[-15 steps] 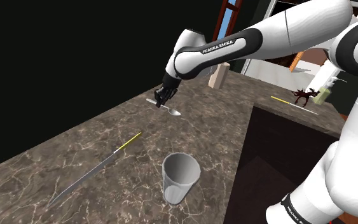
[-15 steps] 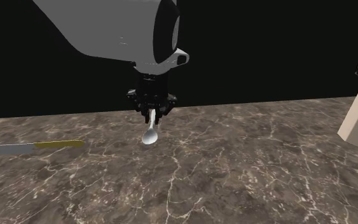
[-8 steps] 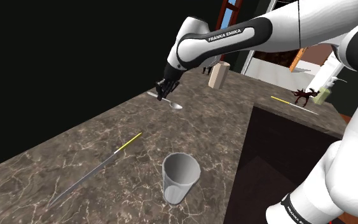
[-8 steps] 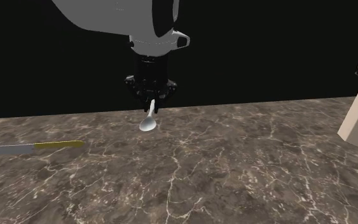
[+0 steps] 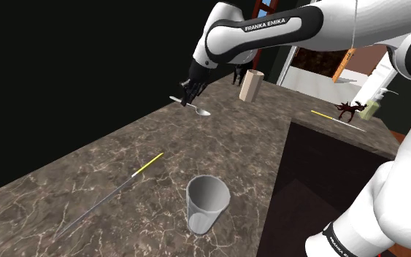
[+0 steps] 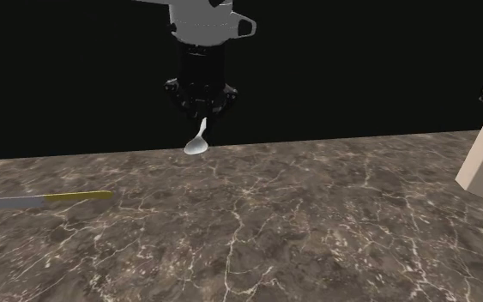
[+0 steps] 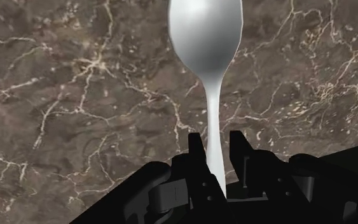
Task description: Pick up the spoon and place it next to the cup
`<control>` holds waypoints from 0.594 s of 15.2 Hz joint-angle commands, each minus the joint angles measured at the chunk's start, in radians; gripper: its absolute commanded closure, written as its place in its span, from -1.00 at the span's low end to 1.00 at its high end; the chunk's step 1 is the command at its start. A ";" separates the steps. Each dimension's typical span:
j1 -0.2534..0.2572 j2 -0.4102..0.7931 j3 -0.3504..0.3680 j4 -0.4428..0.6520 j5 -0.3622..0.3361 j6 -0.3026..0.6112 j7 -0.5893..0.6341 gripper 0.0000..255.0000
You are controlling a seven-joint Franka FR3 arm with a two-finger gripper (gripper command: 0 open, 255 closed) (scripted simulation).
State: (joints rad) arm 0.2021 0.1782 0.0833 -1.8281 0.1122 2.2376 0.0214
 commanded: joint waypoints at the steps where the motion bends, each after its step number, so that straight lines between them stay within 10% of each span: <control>1: -0.001 -0.010 0.000 0.016 -0.001 -0.027 0.002 1.00; 9: -0.001 -0.030 -0.002 0.099 -0.006 -0.129 0.013 1.00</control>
State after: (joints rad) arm 0.2023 0.1496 0.0829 -1.7433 0.1063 2.1250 0.0357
